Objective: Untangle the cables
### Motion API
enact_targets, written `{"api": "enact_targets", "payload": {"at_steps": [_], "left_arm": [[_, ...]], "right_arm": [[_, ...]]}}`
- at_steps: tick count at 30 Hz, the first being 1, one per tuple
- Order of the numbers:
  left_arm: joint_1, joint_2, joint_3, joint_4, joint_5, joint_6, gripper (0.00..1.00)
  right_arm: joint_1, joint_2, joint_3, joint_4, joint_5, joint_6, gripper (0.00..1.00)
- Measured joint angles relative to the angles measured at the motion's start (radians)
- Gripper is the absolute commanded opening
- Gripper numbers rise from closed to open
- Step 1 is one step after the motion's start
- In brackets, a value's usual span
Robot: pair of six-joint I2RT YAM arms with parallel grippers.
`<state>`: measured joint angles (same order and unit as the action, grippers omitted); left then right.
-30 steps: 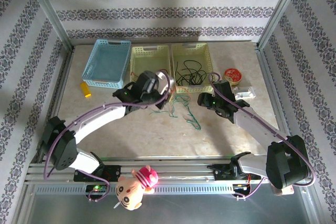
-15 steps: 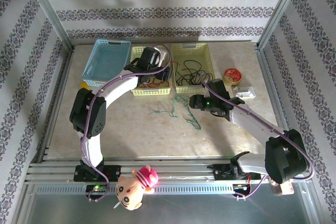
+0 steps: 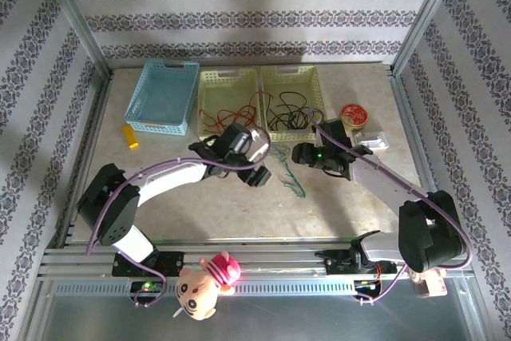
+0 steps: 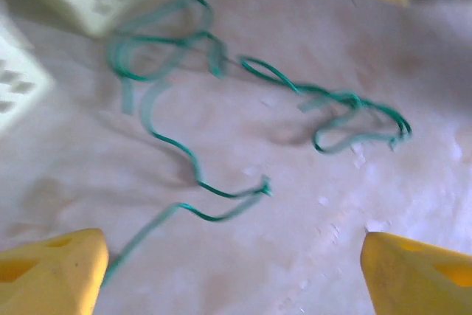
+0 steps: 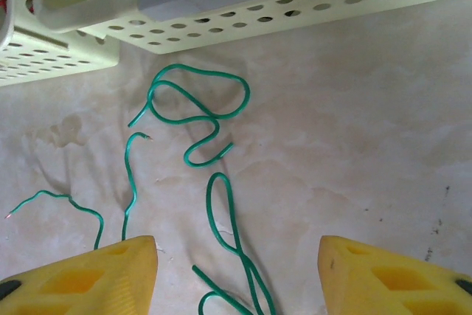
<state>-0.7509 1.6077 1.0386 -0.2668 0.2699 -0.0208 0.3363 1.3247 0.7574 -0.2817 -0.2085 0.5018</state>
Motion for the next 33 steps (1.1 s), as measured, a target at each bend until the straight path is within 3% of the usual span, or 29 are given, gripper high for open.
{"api": "enact_targets", "payload": {"at_steps": [3,10,19,24,29,33], "left_arm": [[-0.054,0.063,0.0,0.001,-0.023,0.019,0.73],[-0.111,0.195,0.007,0.024,-0.229,0.066,0.48],[-0.135,0.237,0.014,0.118,-0.389,0.105,0.32],[-0.166,0.244,0.019,0.149,-0.39,0.134,0.02],[-0.17,0.229,0.034,0.148,-0.382,0.123,0.0],[-0.168,0.11,0.013,0.148,-0.38,0.1,0.0]], "right_arm": [[-0.001,0.0,0.0,0.0,0.001,0.008,0.59],[-0.006,-0.014,-0.003,0.001,0.006,0.027,0.59],[-0.008,-0.034,-0.026,0.001,0.006,0.05,0.59],[-0.008,-0.034,-0.027,0.001,0.006,0.051,0.59],[-0.014,-0.034,-0.027,0.001,0.008,0.053,0.59],[-0.021,-0.037,-0.027,0.001,0.011,0.057,0.59]]}}
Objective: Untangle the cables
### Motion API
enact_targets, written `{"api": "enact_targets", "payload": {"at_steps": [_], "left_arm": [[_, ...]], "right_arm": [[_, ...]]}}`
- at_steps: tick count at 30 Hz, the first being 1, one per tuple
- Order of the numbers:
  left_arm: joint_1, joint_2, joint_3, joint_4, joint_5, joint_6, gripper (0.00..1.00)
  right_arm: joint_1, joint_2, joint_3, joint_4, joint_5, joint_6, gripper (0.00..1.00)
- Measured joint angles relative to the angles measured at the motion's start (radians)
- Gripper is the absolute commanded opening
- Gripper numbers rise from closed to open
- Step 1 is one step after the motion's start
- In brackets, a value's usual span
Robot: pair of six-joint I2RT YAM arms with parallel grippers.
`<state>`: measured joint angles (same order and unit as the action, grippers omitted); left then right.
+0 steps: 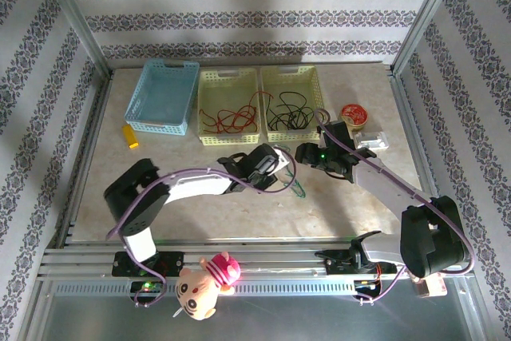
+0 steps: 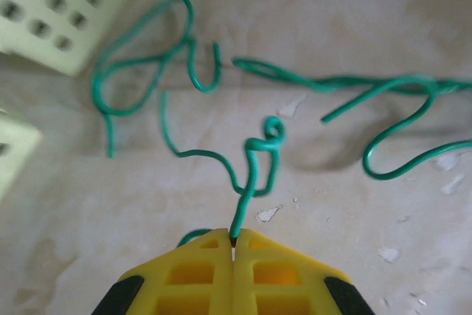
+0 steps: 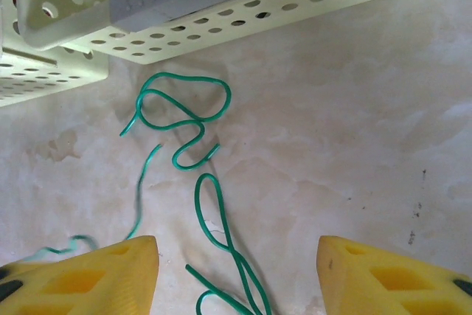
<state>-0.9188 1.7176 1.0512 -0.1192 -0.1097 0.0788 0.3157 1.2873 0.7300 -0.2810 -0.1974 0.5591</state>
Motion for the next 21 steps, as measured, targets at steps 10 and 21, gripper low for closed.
{"api": "enact_targets", "payload": {"at_steps": [10,21], "left_arm": [[0.406,-0.314,0.074,-0.008,0.009,-0.164,0.0],[0.846,0.251,0.455,-0.182,-0.059,-0.365,0.44]], "right_arm": [[0.0,0.002,0.0,0.001,-0.003,0.011,0.59],[0.059,0.022,0.041,0.0,-0.019,-0.017,0.59]]}}
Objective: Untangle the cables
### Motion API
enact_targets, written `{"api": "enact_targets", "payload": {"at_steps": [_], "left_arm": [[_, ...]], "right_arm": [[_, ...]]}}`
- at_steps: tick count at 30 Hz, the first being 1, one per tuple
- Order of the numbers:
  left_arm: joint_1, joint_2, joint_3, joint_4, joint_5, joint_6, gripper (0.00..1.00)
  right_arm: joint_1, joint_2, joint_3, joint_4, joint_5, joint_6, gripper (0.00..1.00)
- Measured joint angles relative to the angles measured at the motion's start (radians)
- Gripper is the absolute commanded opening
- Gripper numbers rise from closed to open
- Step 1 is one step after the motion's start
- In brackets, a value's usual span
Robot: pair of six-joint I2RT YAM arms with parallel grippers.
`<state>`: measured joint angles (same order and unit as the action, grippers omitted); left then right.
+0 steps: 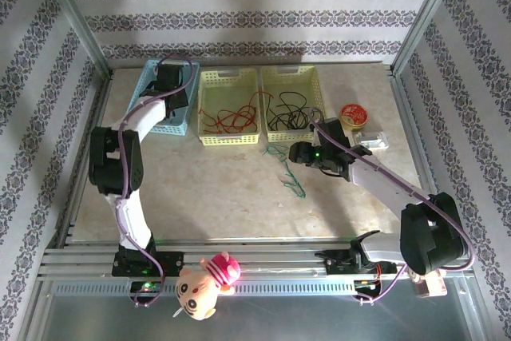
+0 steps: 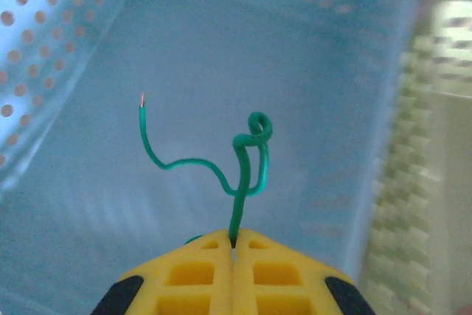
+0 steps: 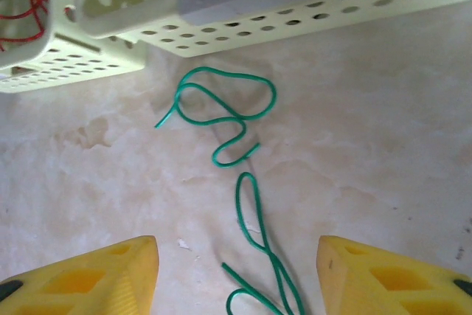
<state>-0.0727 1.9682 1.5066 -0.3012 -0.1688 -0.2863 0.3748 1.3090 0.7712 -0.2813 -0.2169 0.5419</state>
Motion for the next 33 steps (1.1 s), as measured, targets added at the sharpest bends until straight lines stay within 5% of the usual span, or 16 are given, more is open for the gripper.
{"api": "enact_targets", "payload": {"at_steps": [2,5,8,13,19,25,30,33], "left_arm": [[0.002,0.039,0.046,-0.015,-0.012,0.01,0.79],[-0.021,0.025,0.065,-0.025,-0.011,0.05,0.94],[-0.09,-0.075,-0.012,0.008,-0.008,0.124,0.97],[-0.369,-0.332,-0.247,0.094,0.056,0.225,0.98],[-0.613,-0.394,-0.405,0.127,0.166,0.209,0.97],[-0.681,-0.346,-0.486,0.14,0.19,0.096,0.95],[-0.68,-0.327,-0.489,0.174,0.188,0.027,0.95],[-0.68,-0.327,-0.489,0.182,0.188,0.016,0.96]], "right_arm": [[0.011,0.001,0.002,-0.001,-0.007,-0.01,0.6],[0.023,0.008,0.002,-0.014,-0.012,-0.023,0.6],[0.029,0.022,0.002,-0.026,-0.014,-0.026,0.6],[0.037,0.068,0.002,-0.04,-0.018,-0.026,0.6],[0.056,0.141,0.002,-0.071,-0.016,-0.031,0.55],[0.096,0.219,0.005,-0.107,-0.009,-0.051,0.45],[0.113,0.245,0.017,-0.127,0.004,-0.06,0.15],[0.112,0.235,0.02,-0.132,0.026,-0.06,0.09]]}}
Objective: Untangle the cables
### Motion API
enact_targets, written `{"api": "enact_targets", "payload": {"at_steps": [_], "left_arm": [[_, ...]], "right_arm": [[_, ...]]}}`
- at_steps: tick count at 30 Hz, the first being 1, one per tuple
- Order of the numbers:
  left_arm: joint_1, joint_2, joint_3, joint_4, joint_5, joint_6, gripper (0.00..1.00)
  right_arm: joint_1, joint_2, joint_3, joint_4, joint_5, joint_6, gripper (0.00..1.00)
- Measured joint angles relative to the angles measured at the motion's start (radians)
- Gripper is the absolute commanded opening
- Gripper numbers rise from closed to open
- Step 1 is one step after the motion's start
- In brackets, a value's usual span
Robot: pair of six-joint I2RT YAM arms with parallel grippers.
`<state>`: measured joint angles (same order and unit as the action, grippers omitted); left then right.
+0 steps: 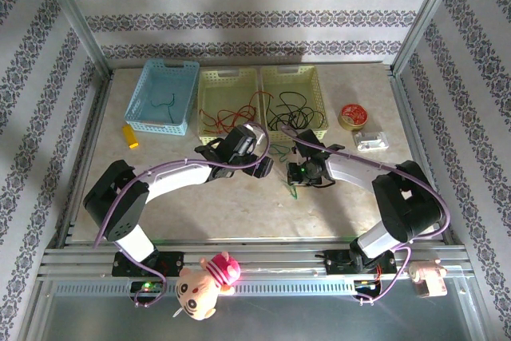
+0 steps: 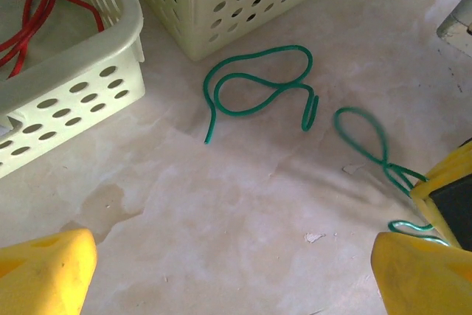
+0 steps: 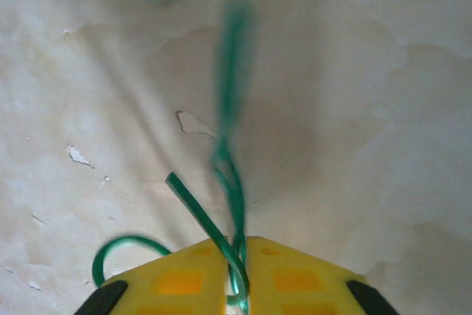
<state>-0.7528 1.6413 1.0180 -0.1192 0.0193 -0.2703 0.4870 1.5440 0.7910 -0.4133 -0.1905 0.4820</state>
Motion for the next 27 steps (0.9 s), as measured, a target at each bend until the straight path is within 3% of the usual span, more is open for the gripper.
{"api": "enact_targets", "payload": {"at_steps": [6,11,16,21,27], "left_arm": [[0.0,0.0,0.001,0.0,0.011,0.001,0.96],[0.0,0.0,0.002,0.003,0.092,0.014,0.97],[0.006,0.0,0.002,0.053,0.294,0.025,0.96],[0.024,0.0,0.002,0.144,0.505,-0.013,0.92],[0.042,0.039,0.019,0.273,0.626,-0.1,0.84]], "right_arm": [[-0.006,-0.142,-0.011,-0.002,0.036,-0.016,0.07],[-0.07,-0.301,-0.053,0.013,0.042,-0.019,0.06],[-0.166,-0.393,-0.103,0.052,-0.026,-0.018,0.06],[-0.173,-0.43,-0.124,0.135,-0.136,-0.006,0.06],[-0.155,-0.451,-0.148,0.239,-0.216,0.029,0.07]]}}
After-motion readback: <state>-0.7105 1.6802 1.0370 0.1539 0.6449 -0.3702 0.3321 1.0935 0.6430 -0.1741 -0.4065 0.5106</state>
